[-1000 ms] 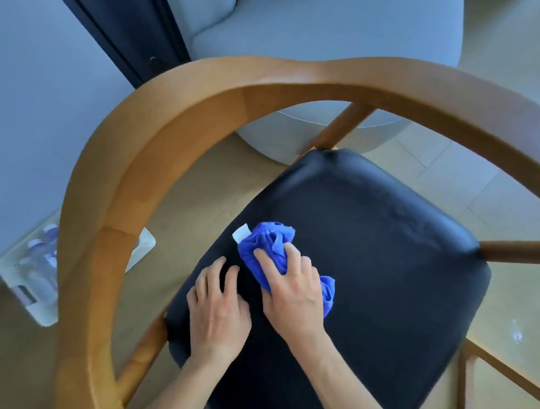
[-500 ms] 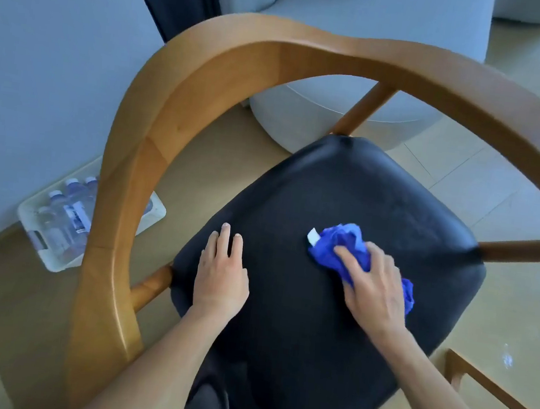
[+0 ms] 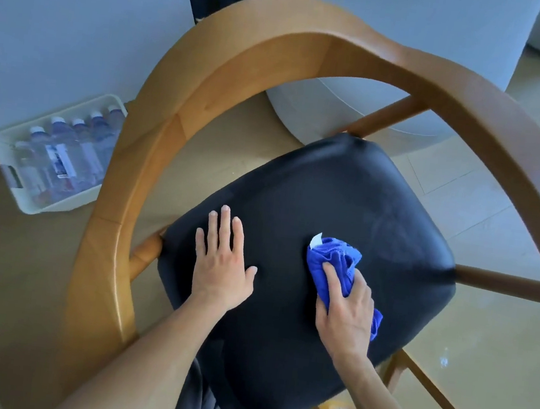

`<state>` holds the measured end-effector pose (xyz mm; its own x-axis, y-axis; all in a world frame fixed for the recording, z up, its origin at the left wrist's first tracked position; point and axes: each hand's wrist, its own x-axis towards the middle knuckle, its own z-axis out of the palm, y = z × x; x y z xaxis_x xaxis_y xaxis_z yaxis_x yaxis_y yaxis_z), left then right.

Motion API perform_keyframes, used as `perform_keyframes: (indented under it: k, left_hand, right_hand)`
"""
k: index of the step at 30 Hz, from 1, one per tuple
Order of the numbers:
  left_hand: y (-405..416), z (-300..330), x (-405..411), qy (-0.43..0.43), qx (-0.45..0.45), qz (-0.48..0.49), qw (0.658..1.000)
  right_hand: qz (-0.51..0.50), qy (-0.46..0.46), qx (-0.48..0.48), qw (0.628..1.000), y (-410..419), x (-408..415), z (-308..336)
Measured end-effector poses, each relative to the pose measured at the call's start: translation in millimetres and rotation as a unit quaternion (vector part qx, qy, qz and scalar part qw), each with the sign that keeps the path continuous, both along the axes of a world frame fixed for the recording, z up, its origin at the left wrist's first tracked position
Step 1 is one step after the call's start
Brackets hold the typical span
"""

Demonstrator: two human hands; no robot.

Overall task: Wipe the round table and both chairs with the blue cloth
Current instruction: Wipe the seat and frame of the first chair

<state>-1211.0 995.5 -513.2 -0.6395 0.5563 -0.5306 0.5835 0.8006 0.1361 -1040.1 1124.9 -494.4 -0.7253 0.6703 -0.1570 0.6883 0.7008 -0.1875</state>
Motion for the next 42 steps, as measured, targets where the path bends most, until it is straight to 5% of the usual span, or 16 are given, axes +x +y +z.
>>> perform_keyframes:
  k: [21, 29, 36, 42]
  left_hand:
    - [-2, 18, 113, -0.048, -0.034, 0.228, 0.972]
    - [1, 12, 121, -0.059, 0.014, 0.273, 0.96]
    - [-1, 4, 130, 0.034, 0.041, 0.278, 0.959]
    - [-3, 9, 128, 0.037, 0.034, 0.283, 0.958]
  right_hand:
    - [0.044, 0.019, -0.104, 0.993, 40, 3, 0]
    - [-0.025, 0.056, -0.07, 0.996, 46, -158, -13]
    - [0.282, -0.017, 0.02, 0.959, -26, -202, -24]
    - [0.419, 0.009, -0.125, 0.899, -57, -158, -6]
